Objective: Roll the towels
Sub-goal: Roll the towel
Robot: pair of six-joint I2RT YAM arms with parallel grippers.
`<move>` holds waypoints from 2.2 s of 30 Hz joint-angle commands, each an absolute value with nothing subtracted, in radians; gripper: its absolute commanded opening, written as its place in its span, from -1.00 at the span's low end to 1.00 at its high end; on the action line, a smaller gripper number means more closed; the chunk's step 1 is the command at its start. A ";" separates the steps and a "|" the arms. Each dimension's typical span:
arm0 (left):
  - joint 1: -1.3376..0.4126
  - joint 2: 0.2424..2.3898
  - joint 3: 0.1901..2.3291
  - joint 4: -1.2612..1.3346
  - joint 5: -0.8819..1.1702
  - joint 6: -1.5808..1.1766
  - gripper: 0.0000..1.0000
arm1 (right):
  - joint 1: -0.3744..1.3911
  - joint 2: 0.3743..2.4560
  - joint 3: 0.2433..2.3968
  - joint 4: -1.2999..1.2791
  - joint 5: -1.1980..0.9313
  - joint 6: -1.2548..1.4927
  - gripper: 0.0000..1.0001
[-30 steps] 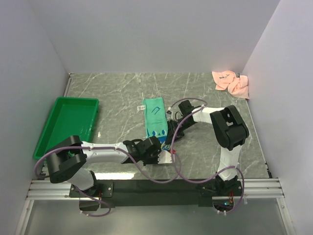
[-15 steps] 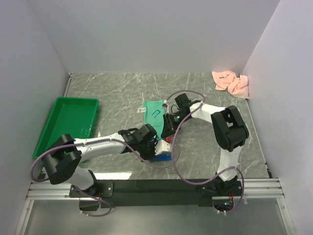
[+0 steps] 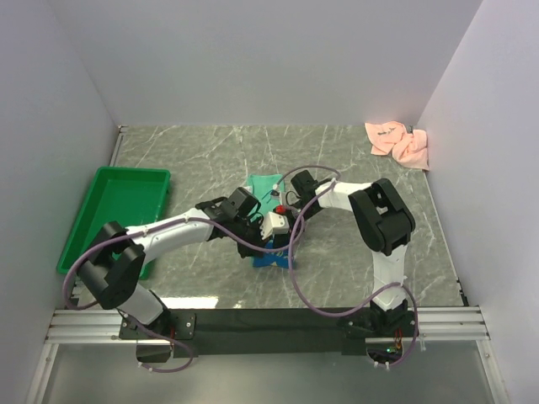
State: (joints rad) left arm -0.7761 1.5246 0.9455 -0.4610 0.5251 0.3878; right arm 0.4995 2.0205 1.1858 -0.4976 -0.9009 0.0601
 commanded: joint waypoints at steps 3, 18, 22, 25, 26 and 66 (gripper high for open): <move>-0.727 1.574 1.006 -0.408 0.571 0.342 -0.99 | 0.500 2.034 1.219 -0.535 -0.888 0.014 -0.41; -0.695 1.632 1.049 -0.396 0.578 0.360 -0.99 | 0.370 1.919 1.290 -0.666 -0.831 -0.020 0.27; -0.684 1.664 1.066 -0.396 0.578 0.362 -0.98 | 0.304 1.896 1.289 -0.713 -0.911 -0.067 0.21; -0.669 1.700 1.080 -0.387 0.591 0.348 -0.97 | 0.261 1.849 1.261 -0.747 -0.963 -0.119 0.10; -0.657 1.719 1.088 -0.385 0.597 0.345 -0.97 | 0.255 1.836 1.252 -0.753 -0.971 -0.130 0.06; -0.520 1.498 0.937 -0.410 0.517 0.439 0.09 | 0.350 2.062 1.143 -0.489 -0.991 0.187 -0.27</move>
State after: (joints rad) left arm -0.5194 1.6527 0.9829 -0.3946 0.5251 0.3733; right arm 0.3447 2.0453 1.1145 -0.4911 -1.0813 0.2119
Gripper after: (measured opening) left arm 0.447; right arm 0.373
